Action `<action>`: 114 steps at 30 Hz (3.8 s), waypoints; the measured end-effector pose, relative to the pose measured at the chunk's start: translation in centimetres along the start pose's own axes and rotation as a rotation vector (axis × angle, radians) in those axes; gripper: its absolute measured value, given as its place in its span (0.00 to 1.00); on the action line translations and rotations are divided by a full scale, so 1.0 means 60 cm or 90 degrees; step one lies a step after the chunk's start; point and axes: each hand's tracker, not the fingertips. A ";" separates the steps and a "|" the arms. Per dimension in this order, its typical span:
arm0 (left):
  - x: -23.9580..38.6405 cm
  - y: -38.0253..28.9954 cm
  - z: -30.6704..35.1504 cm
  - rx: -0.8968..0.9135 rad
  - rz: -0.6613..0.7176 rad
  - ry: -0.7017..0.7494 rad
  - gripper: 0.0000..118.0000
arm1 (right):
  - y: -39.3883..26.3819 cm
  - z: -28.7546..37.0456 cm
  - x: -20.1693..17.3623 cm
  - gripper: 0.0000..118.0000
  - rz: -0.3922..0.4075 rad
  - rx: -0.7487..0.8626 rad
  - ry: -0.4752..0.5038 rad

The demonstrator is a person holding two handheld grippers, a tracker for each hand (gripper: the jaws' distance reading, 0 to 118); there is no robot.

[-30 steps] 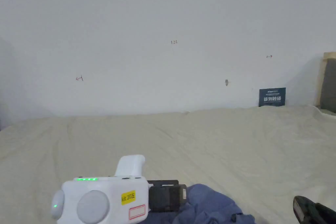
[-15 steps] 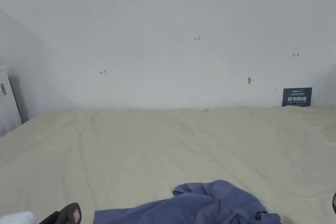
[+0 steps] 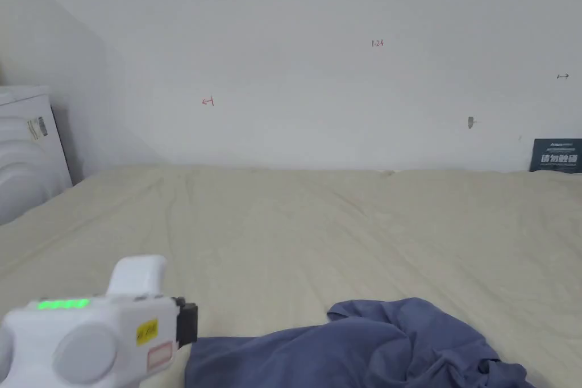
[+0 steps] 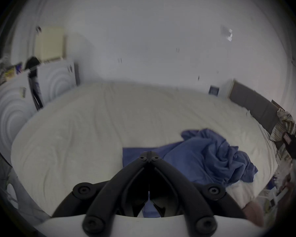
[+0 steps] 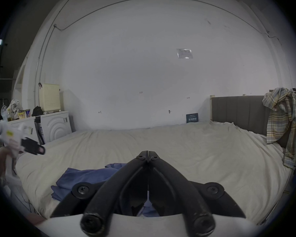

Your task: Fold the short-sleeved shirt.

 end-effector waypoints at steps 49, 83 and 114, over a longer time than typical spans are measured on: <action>-0.058 0.013 -0.135 -0.019 0.010 -0.062 0.04 | 0.025 -0.509 0.024 0.71 -0.117 -0.582 0.115; 0.024 0.258 0.173 0.222 -0.098 -0.076 0.04 | 0.494 -0.277 0.035 0.00 0.016 -0.265 0.150; 0.058 0.537 0.069 0.416 -0.082 0.045 0.04 | 0.622 -0.508 0.036 0.00 0.079 -0.093 0.023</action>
